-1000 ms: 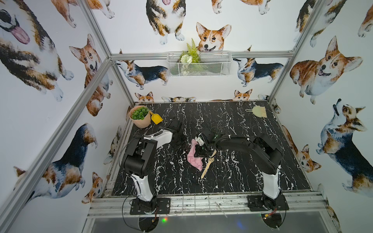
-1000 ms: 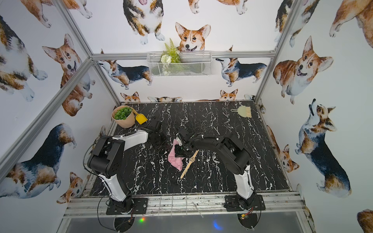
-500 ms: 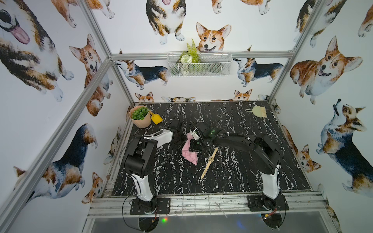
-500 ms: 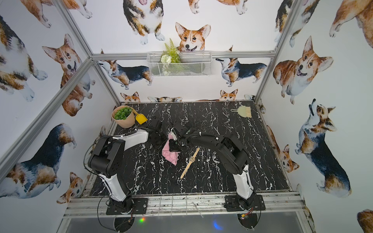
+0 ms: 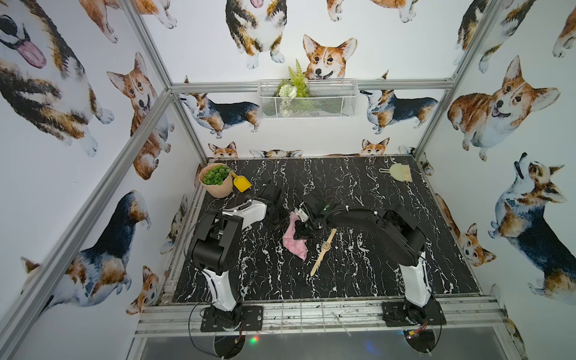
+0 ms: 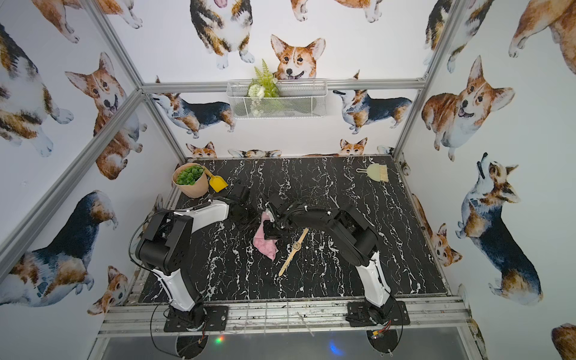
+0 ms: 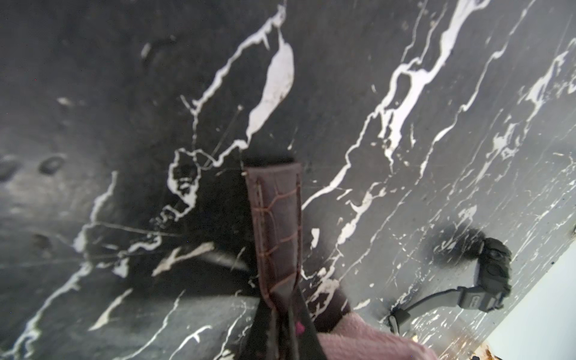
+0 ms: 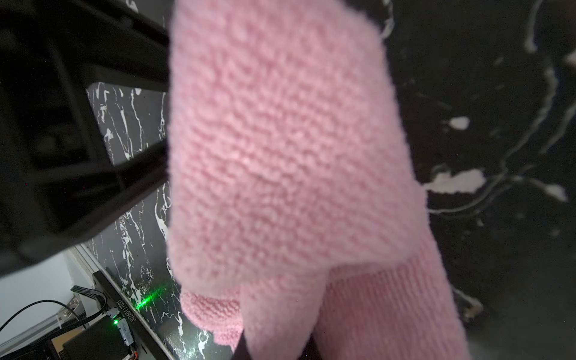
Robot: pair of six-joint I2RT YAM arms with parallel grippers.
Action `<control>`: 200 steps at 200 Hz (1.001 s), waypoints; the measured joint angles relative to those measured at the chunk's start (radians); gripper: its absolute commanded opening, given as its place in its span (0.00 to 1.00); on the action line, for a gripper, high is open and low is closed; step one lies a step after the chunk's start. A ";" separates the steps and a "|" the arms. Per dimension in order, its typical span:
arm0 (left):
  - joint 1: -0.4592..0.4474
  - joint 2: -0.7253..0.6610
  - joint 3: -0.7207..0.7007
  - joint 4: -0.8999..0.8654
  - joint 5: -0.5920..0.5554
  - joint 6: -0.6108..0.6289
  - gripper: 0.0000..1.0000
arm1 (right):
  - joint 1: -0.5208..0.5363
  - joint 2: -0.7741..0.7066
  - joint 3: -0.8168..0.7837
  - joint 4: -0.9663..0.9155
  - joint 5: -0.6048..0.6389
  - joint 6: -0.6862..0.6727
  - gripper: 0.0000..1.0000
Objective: Wipe the watch dial
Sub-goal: Wipe the dirt from the watch dial.
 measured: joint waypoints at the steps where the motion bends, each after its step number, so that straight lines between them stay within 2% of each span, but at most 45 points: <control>1: 0.000 0.000 0.000 0.000 0.000 0.000 0.00 | 0.000 -0.001 -0.001 0.001 0.000 0.000 0.00; 45: 0.000 0.000 -0.003 0.004 0.000 0.000 0.00 | -0.002 -0.042 -0.089 0.080 -0.008 0.006 0.00; 105: 0.000 -0.001 -0.008 0.012 0.002 -0.005 0.00 | -0.004 -0.085 -0.123 0.030 0.020 -0.006 0.00; 157: 0.001 -0.003 -0.010 0.013 0.003 -0.014 0.00 | -0.004 -0.087 -0.027 -0.043 0.043 -0.032 0.00; 200: 0.001 -0.005 -0.011 0.015 0.002 -0.016 0.00 | -0.005 -0.020 0.029 -0.045 0.033 -0.033 0.00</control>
